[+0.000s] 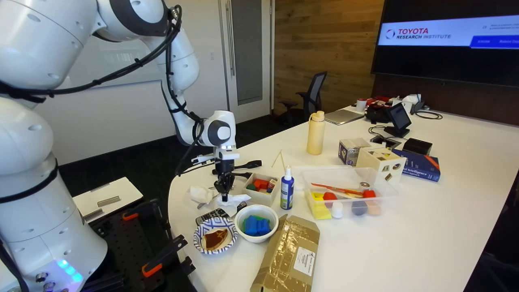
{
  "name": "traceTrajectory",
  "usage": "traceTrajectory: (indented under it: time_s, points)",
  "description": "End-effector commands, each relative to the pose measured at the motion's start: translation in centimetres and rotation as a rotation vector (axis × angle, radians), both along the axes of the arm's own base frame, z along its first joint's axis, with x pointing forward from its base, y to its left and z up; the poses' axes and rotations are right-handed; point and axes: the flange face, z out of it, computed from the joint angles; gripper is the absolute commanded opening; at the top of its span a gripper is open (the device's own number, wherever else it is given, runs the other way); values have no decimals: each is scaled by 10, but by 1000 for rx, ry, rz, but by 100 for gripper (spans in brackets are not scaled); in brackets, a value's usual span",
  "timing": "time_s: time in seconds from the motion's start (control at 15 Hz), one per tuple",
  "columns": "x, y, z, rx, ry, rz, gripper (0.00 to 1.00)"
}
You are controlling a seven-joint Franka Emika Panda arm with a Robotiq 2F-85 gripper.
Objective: Use the white napkin to wipe the grey remote control.
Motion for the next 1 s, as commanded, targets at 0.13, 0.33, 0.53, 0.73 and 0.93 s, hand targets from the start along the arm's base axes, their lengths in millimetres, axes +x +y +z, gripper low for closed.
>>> traceTrajectory:
  time_s: [0.13,0.33,0.53,0.73,0.93]
  points:
    - [-47,15,39,15,57,22,0]
    - [-76,11,28,32,101,4,0]
    - [-101,9,13,42,158,-14,0]
    - [-121,5,3,61,203,-49,0]
    - [-127,2,1,65,223,-75,0]
